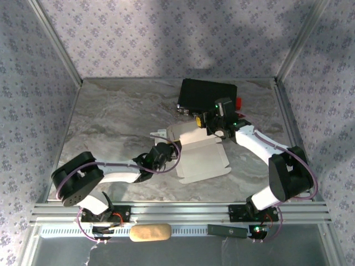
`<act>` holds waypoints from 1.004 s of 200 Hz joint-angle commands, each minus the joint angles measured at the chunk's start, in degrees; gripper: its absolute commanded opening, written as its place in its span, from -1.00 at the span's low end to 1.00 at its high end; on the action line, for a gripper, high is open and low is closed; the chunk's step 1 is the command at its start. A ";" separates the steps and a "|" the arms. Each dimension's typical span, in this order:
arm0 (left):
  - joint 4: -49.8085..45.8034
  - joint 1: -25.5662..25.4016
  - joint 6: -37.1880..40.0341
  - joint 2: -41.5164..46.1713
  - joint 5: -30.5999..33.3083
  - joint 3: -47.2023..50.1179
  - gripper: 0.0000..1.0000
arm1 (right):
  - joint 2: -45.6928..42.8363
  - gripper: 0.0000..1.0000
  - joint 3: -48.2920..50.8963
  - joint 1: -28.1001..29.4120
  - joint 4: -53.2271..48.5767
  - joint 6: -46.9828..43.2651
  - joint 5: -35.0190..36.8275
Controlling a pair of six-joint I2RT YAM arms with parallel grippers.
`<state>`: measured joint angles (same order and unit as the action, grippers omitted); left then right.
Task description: Fold the paper box
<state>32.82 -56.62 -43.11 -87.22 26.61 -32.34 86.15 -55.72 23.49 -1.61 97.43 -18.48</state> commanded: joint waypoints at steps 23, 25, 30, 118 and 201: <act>4.74 1.33 0.54 -2.56 -3.82 -1.99 -0.02 | -1.16 -1.00 0.86 0.11 1.59 -0.58 -2.56; 4.94 1.34 0.83 -2.62 -4.24 -2.04 -0.02 | -1.11 -1.00 0.87 0.12 1.65 -0.62 -2.62; 5.55 1.34 1.48 -2.89 -5.14 -2.34 -0.02 | -1.08 -1.00 0.96 0.13 1.86 -0.57 -2.66; 1.33 3.18 6.93 8.41 -10.21 0.71 0.08 | -1.07 -1.00 6.77 -1.58 19.38 -10.20 -7.88; -27.17 11.25 5.67 35.02 -17.37 0.47 0.31 | 3.75 -1.00 9.02 -3.36 30.95 -16.39 -17.10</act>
<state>16.40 -50.24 -37.36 -57.08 12.97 -31.48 89.03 -47.90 21.32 24.21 86.11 -30.57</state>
